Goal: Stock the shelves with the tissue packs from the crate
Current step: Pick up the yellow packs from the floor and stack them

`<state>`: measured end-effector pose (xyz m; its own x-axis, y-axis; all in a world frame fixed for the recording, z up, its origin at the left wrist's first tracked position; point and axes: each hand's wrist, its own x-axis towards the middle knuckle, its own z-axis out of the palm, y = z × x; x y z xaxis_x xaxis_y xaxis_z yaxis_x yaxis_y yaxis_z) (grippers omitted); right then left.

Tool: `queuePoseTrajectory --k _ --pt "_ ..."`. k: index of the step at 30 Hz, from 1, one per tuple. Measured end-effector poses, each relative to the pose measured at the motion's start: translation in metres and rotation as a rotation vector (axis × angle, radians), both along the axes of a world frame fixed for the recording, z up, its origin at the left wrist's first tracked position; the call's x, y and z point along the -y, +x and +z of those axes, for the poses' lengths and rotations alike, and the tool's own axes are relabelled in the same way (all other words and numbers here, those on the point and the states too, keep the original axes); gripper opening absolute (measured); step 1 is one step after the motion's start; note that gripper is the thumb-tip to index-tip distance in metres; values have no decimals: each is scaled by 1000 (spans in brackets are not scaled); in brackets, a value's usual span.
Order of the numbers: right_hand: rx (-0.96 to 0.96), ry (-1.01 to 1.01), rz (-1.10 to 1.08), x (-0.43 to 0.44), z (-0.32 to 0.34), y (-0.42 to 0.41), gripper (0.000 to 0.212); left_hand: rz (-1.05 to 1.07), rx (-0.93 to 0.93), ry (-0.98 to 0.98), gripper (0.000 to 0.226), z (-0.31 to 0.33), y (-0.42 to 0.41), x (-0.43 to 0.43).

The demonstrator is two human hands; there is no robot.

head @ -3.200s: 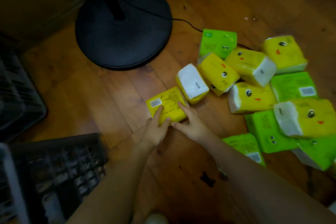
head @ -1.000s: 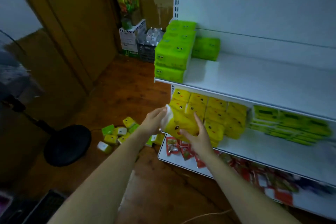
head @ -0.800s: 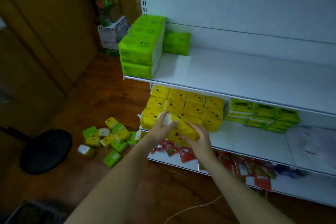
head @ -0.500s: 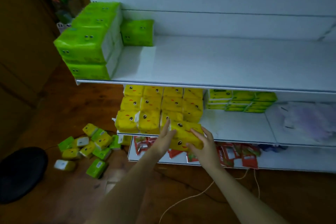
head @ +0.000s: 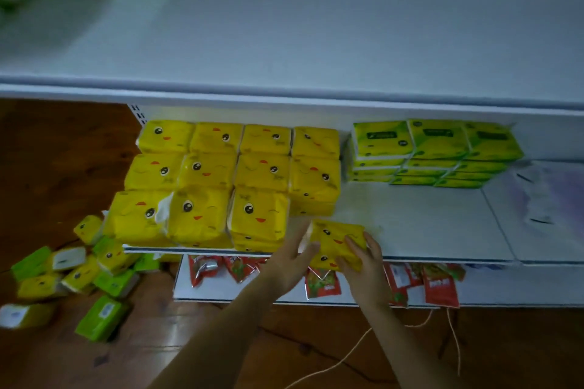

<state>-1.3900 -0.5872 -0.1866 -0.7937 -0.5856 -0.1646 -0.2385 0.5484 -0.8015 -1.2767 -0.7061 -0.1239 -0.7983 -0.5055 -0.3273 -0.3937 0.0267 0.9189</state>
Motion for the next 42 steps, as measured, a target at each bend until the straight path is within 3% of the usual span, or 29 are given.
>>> queuePoseTrajectory --k 4,7,11,15,19,23,28,35,42 --pt "-11 -16 31 31 -29 -9 46 -110 194 -538 62 -34 10 13" --pt "-10 9 121 43 -37 -10 46 -149 222 -693 89 -45 22 21" --pt "-42 61 156 50 -42 -10 47 -137 389 -924 74 -52 25 30" --pt "-70 105 134 56 -44 -1 50 -161 535 -838 106 -58 26 29" --pt "-66 113 97 60 -51 6 54 -124 486 -840 93 -60 24 28" --pt "-61 105 124 60 -50 1 59 -133 523 -798 109 -59 26 29" --pt "-97 133 197 44 -35 -2 76 -50 507 -729 93 -42 32 23" --pt "-82 -31 305 36 21 4 78 100 487 -595 63 -11 64 13" --pt "-120 -98 439 64 58 87 81 292 512 -484 59 -1 150 16"
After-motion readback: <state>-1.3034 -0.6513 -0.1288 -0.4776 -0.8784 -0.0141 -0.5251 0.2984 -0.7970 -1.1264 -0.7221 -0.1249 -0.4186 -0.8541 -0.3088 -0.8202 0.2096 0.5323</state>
